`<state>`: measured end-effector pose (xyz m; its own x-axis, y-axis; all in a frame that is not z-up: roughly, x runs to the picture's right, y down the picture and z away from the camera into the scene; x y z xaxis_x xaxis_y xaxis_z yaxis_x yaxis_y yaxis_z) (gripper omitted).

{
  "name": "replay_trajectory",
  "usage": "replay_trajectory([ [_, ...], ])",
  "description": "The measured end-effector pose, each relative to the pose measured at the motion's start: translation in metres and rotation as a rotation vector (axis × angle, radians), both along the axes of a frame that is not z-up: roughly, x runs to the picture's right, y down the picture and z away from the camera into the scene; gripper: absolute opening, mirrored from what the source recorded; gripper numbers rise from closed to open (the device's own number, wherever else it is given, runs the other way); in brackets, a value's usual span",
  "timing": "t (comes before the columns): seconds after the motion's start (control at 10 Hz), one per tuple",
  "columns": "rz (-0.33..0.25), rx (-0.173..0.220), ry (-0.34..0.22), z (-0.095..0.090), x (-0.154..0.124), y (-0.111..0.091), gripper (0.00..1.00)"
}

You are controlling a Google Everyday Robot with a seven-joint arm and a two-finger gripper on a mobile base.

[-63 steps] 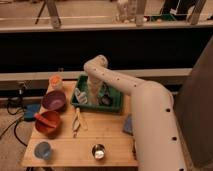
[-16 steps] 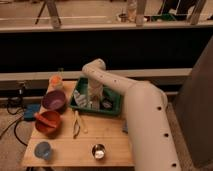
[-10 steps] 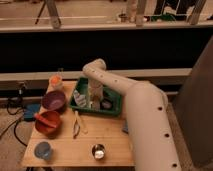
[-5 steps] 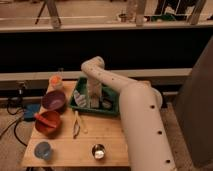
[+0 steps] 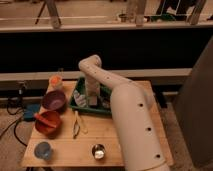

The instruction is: Wipe tray with eraser

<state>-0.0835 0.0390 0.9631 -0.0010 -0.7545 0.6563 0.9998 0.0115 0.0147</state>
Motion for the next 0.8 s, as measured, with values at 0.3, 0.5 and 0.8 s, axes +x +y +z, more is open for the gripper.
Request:
replay_trajectory([
  [0.3,-0.035,0.005,-0.018,-0.003,-0.026,0.006,0.00],
  [0.5,-0.059,0.007,-0.025,-0.008,-0.027,0.016,0.00],
  [0.8,-0.042,0.006,-0.020,-0.011,-0.005,0.025,0.00],
])
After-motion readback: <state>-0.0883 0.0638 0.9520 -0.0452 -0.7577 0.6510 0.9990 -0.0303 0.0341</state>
